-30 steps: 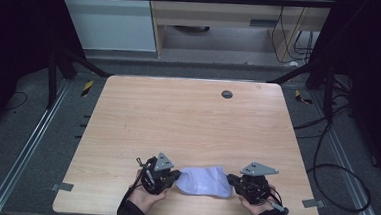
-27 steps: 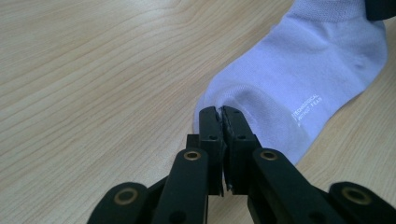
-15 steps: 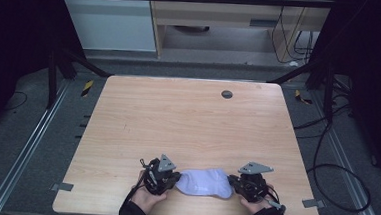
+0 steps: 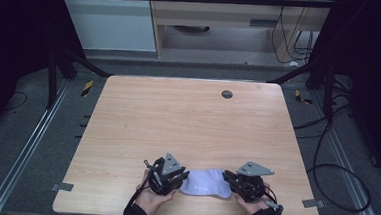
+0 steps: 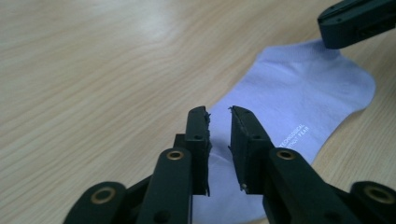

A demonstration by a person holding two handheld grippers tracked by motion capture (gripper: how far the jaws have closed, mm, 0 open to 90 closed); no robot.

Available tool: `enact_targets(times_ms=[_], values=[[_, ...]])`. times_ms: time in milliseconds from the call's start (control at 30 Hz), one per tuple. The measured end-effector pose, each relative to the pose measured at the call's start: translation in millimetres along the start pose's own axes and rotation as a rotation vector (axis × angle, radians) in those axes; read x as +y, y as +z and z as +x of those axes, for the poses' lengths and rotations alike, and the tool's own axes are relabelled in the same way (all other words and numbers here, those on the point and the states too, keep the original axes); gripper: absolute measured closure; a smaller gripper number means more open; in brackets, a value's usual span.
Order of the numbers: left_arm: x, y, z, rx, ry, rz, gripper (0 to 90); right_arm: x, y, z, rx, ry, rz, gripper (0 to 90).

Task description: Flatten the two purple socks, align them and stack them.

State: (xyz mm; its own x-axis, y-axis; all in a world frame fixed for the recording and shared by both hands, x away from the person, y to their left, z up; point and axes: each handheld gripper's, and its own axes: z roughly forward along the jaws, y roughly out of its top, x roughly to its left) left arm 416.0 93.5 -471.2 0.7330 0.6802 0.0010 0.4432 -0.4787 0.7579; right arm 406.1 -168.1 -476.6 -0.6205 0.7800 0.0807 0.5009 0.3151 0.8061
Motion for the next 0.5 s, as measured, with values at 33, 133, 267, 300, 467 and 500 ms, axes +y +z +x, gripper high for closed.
enact_targets(times_ms=[33,133,267,300,467,500], values=[[-0.9,3.9,-2.3,-0.008,0.005,0.011,78.2,-0.6,3.5,0.3,0.006,-0.002,0.01,89.1],[-4.8,13.0,-7.0,-0.019,0.013,0.039,80.4,-3.0,13.5,-1.0,0.025,0.0,0.043,90.0],[-10.6,19.6,-9.4,-0.03,0.015,0.062,81.2,-10.2,20.0,-4.4,0.008,-0.001,0.099,90.0],[-10.8,19.8,-9.8,-0.03,0.018,0.063,81.2,-11.3,20.0,-4.9,0.005,0.004,0.112,90.0],[-9.8,16.6,-7.9,-0.031,0.002,0.039,78.7,-12.2,19.3,-6.4,-0.002,0.007,0.127,90.0],[-9.1,15.0,-6.7,-0.029,-0.005,0.032,76.5,-11.6,18.3,-6.5,-0.001,0.017,0.125,89.3]])
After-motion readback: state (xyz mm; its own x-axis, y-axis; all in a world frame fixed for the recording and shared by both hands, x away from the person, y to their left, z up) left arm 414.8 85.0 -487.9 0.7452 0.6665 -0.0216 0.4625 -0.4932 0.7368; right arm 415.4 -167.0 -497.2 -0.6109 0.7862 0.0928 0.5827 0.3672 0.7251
